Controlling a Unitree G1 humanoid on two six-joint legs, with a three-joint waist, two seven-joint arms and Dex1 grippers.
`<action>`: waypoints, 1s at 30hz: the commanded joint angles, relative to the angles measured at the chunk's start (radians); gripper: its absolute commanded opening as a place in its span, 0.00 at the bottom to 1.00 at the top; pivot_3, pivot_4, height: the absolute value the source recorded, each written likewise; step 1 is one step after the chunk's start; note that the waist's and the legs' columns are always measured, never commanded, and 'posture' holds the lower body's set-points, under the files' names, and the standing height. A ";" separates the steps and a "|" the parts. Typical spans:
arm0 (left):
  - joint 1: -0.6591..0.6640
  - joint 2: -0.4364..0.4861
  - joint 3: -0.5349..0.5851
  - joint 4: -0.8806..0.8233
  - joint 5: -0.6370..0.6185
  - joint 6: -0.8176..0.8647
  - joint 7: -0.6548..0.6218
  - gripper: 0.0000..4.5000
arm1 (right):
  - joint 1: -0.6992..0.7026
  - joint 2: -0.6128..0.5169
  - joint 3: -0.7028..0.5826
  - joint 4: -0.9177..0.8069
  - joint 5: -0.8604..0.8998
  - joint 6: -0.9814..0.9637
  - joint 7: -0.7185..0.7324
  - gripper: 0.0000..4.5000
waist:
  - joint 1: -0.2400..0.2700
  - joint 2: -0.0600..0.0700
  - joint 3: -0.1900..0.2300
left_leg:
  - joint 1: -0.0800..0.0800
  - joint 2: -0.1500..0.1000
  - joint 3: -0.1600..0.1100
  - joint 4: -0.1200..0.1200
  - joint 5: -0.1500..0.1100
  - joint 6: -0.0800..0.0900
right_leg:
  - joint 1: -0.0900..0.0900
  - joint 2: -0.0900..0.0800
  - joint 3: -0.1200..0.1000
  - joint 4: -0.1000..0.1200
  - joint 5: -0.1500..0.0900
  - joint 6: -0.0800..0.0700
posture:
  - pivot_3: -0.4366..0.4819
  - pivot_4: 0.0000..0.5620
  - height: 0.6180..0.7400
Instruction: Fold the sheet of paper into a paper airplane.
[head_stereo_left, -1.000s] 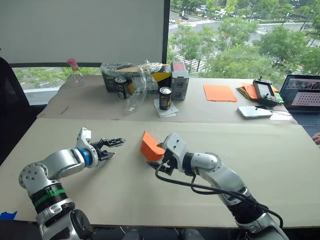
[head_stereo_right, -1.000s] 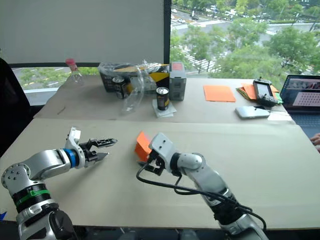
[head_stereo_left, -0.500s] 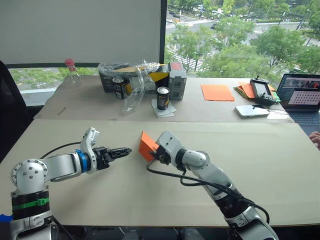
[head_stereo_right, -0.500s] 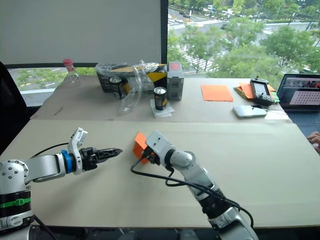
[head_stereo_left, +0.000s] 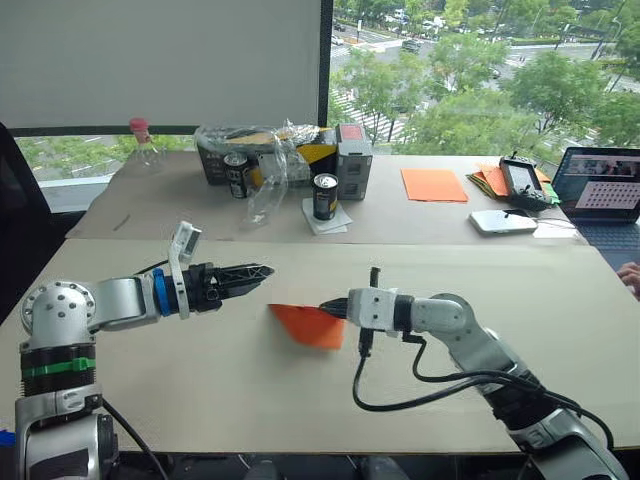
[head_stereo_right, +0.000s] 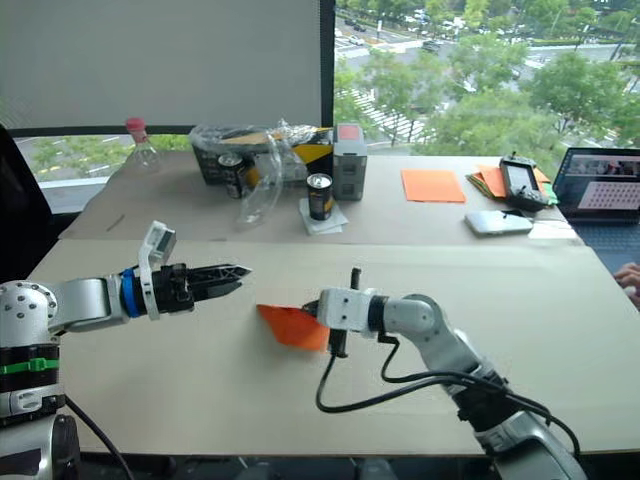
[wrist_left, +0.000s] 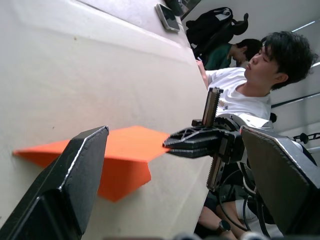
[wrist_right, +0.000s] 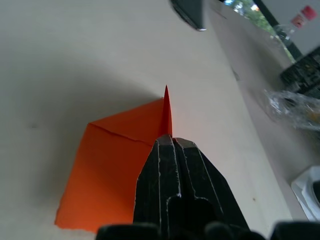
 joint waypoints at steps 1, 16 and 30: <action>0.015 0.074 -0.122 -0.119 0.133 -0.105 -0.226 1.00 | 0.022 -0.020 -0.005 -0.016 0.044 -0.150 0.082 0.01 | -0.004 0.000 0.000 | 0.000 0.000 0.000 -0.001 0.000 0.000 | 0.000 0.000 0.000 0.000 0.000 0.000 | 0.48 0.27 0.79; 0.080 0.038 -0.456 -0.075 0.689 -0.796 -0.727 0.29 | 0.102 -0.023 -0.013 0.065 -0.010 -0.288 0.102 0.00 | 0.018 0.000 0.000 | -0.002 0.001 0.002 0.001 -0.001 0.002 | -0.001 0.000 0.001 -0.001 0.000 0.000 | 0.48 0.27 0.79; 0.033 -0.085 -0.579 0.169 1.018 -1.231 -0.919 0.00 | 0.156 -0.025 -0.031 -0.044 0.018 -0.130 0.099 0.00 | 0.029 0.000 0.001 | -0.002 0.001 0.002 0.003 -0.002 0.004 | 0.000 0.001 0.000 0.000 0.000 0.000 | 0.48 0.27 0.79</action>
